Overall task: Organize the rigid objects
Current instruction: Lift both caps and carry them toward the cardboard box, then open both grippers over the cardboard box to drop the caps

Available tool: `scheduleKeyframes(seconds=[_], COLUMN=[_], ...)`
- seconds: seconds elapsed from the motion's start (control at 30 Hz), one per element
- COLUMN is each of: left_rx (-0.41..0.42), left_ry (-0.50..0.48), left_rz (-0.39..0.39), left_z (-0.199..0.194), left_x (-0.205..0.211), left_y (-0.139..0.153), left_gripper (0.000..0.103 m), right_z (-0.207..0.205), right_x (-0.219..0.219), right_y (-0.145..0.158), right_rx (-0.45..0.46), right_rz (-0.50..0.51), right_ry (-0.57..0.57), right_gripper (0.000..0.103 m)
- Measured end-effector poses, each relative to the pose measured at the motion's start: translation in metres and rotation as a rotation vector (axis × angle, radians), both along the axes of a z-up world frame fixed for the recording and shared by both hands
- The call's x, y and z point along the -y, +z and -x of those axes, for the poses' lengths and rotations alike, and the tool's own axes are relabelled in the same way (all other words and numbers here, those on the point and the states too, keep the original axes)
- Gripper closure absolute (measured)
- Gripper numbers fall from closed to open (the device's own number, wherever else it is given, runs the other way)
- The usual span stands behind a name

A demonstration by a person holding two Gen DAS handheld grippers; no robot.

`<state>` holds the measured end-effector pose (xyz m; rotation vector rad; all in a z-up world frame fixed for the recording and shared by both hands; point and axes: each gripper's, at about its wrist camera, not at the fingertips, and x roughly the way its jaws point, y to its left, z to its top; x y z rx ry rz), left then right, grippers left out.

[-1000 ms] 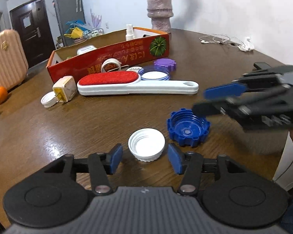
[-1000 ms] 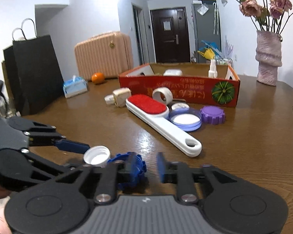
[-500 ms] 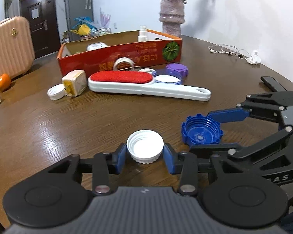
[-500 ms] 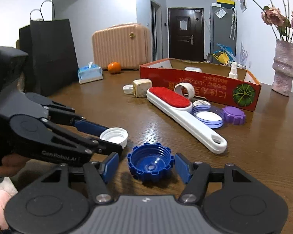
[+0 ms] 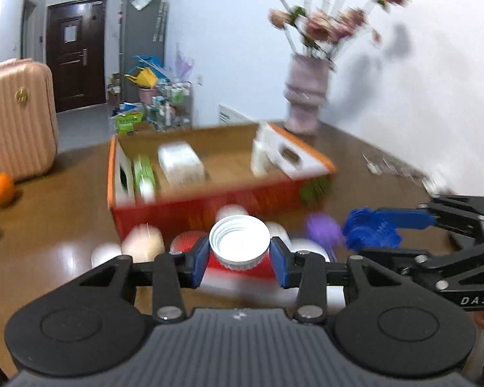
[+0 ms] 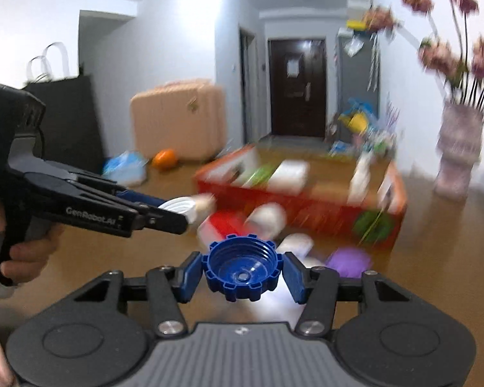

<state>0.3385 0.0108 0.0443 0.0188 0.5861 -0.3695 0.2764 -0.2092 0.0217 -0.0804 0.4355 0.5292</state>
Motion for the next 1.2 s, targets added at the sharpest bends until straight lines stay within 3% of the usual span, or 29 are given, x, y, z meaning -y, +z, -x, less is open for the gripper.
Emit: scheduleKeyframes(seconds=[0.1,0.3,0.53,0.63,0.73,0.93,1.03,1.2], left_rx=[-0.020,-0.171,-0.257,-0.242,-0.237,-0.209,-0.155,-0.011], left_ry=[0.028,0.110,0.153,0.141,0.124,0.130,0.173,0.222], left_rz=[0.016,0.018,-0.023,-0.035,-0.043,-0.048,-0.081,-0.160], left_z=[-0.069,-0.212,-0.291,-0.299,-0.299,-0.288,-0.266,-0.192], left_x=[0.008,0.042,0.065,0.070,0.073,0.067,0.057,0.024], left_y=[0.018,0.011,-0.028,-0.036,-0.036,-0.020,-0.005,0.024], left_gripper=[0.062,0.062,0.062,0.057,0.049,0.044,0.040,0.033], right_z=[-0.055,-0.215,-0.338,-0.365,-0.375,-0.367,-0.354,-0.307], right_x=[0.013,0.046,0.047,0.044,0.038,0.049,0.056,0.072], right_y=[0.023,0.043,0.024,0.008,0.000,0.005,0.022,0.056], right_rx=[0.041,-0.077,-0.239,-0.297,-0.283,-0.278,-0.248,-0.167], right_rz=[0.014,-0.062,-0.066,-0.065,-0.011,-0.083,-0.081,-0.031], right_ry=[-0.071,-0.243,-0.258,-0.256,-0.261,-0.265,-0.265,-0.284], right_gripper=[0.050,0.050,0.050,0.049,0.049,0.049,0.049,0.046])
